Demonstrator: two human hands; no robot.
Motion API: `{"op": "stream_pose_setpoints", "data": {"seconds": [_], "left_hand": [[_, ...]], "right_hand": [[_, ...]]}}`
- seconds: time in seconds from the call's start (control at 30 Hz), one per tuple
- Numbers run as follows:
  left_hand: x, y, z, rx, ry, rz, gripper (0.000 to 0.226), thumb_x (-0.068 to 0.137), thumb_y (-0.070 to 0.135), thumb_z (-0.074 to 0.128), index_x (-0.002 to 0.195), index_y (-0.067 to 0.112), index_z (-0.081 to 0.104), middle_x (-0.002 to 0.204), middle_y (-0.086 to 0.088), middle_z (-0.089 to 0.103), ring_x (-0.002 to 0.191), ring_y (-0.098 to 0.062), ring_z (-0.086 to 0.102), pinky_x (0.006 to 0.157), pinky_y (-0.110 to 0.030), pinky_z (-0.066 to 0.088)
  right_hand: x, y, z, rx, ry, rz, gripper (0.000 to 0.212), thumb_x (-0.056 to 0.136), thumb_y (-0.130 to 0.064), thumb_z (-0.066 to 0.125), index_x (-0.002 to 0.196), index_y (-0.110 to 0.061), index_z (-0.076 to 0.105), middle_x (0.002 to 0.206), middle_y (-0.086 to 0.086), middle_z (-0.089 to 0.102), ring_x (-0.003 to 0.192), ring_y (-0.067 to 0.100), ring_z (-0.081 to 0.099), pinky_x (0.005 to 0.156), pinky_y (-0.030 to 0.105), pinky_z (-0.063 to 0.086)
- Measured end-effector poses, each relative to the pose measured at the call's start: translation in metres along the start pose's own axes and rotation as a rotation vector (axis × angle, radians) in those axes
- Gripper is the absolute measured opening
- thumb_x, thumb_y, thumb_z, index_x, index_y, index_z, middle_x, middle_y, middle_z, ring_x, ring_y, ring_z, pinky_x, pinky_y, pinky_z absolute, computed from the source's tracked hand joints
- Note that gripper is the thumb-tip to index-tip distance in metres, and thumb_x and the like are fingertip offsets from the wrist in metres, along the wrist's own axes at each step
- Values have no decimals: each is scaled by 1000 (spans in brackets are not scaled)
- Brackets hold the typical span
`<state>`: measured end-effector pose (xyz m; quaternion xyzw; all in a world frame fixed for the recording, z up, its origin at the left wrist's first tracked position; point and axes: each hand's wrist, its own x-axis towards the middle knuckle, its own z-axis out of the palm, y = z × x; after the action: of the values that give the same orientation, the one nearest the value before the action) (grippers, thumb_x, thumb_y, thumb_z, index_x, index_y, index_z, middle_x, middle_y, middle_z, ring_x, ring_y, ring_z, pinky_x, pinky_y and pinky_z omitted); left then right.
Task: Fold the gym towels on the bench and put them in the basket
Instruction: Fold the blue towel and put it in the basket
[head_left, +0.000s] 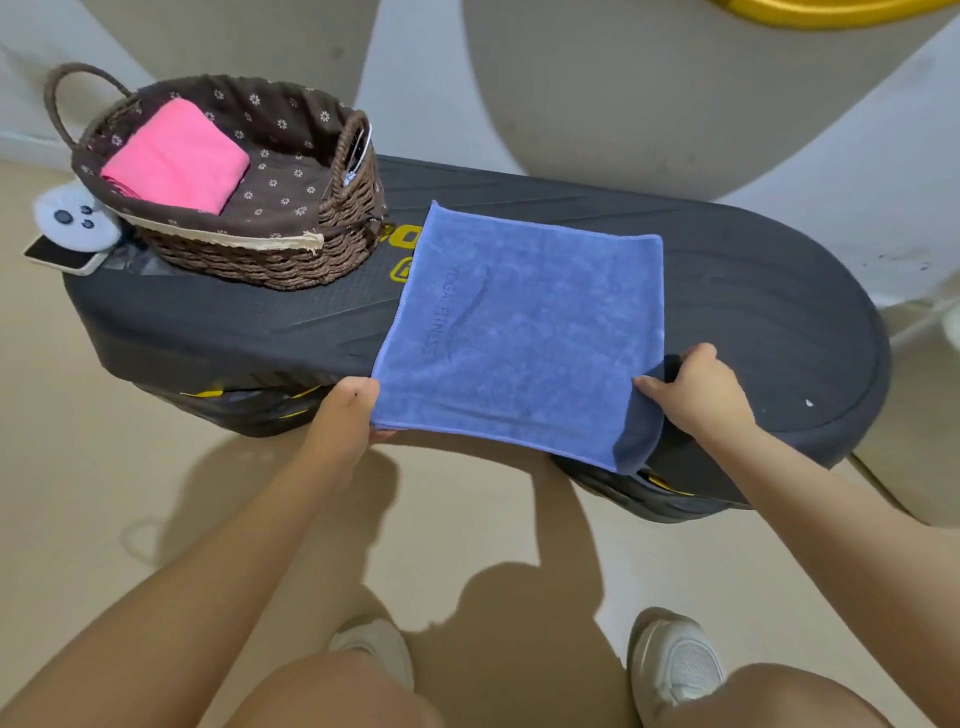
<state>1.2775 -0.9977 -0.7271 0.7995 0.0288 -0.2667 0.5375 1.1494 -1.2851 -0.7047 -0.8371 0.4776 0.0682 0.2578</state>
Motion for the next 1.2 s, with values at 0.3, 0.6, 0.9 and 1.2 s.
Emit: {"op": "stream_pose_setpoints", "data": {"seconds": [0.3, 0.6, 0.9, 1.2], "left_hand": [[-4, 12, 1, -349, -168, -237, 20, 95, 19, 46, 107, 8, 58, 91, -7, 64, 69, -17, 62, 65, -26, 48], [-12, 40, 1, -562, -159, -412, 37, 90, 6, 34, 126, 3, 45, 114, -19, 60, 60, -25, 69, 47, -26, 55], [-4, 46, -1, -358, 14, -117, 32, 87, -8, 24, 100, 16, 42, 73, -12, 45, 34, -13, 38, 38, -14, 27], [2, 64, -19, -149, -295, 25, 36, 77, -4, 53, 106, 17, 57, 81, -8, 55, 73, -9, 55, 74, -21, 41]], "right_hand": [[-15, -7, -11, 395, -268, 115, 22, 83, -14, 61, 97, 3, 61, 85, 15, 57, 69, 25, 52, 58, 29, 43], [-27, 3, -35, 742, -730, 139, 26, 90, -10, 58, 115, -7, 55, 101, 13, 65, 82, 27, 62, 74, 37, 55], [-29, 7, -55, 803, -888, 71, 63, 84, 18, 50, 125, -28, 33, 104, 15, 60, 64, 24, 64, 59, 32, 60], [-12, 1, -77, 852, -889, -175, 50, 24, -35, 96, 60, -14, 67, 61, 3, 63, 48, 10, 58, 55, 19, 55]]}}
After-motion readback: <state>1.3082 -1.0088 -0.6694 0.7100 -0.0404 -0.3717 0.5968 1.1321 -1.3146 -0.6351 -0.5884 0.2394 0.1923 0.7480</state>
